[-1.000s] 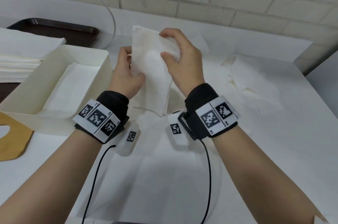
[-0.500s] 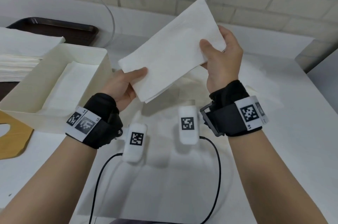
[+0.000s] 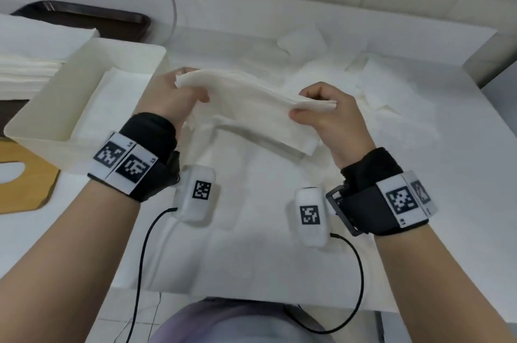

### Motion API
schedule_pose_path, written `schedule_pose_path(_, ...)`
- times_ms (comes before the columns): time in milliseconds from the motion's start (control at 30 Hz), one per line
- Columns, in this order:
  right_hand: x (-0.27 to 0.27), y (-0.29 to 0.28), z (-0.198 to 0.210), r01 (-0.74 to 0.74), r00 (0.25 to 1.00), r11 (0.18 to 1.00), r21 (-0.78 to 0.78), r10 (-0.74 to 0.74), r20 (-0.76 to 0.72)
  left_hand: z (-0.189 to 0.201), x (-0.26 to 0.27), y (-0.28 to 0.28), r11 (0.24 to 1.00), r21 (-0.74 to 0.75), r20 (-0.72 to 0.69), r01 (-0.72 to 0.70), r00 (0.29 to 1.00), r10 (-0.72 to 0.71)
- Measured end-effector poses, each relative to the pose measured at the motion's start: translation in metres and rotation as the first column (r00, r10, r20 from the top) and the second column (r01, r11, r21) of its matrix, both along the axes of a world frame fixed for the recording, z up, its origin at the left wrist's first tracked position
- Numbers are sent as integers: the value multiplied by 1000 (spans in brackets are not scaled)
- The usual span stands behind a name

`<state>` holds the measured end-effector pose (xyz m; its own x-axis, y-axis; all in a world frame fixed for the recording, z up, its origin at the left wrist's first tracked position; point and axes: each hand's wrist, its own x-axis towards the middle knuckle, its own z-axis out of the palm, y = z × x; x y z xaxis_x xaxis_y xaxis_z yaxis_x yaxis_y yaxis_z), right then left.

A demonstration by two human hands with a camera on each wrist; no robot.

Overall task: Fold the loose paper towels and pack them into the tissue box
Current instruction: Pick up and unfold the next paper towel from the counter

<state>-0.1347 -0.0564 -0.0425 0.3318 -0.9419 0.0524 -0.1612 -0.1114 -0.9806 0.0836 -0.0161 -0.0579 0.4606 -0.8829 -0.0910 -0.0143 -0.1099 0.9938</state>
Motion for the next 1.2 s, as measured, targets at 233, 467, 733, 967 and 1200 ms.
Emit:
schedule_pose_path(233,-10,14,-33,78,990,980,185,-98,102,-25,-8,1,992,112,-44,-55,997,60)
schedule_pose_path(467,-13,22,-42,66,995,973,220,-82,63,-42,-10,4,987,152,-35,-57,997,63)
schedule_pose_path(733,-7,22,-46,116,991,970,212,-126,37,-48,-10,1,985,103,29,-139,990,137)
schedule_pose_path(967,0,22,-48,151,986,967,205,-161,37,-39,-18,4,993,65,-77,-96,992,101)
schedule_pose_path(1200,-2,21,-30,178,948,957,228,-229,222,-37,-19,10,969,246,-225,-15,972,72)
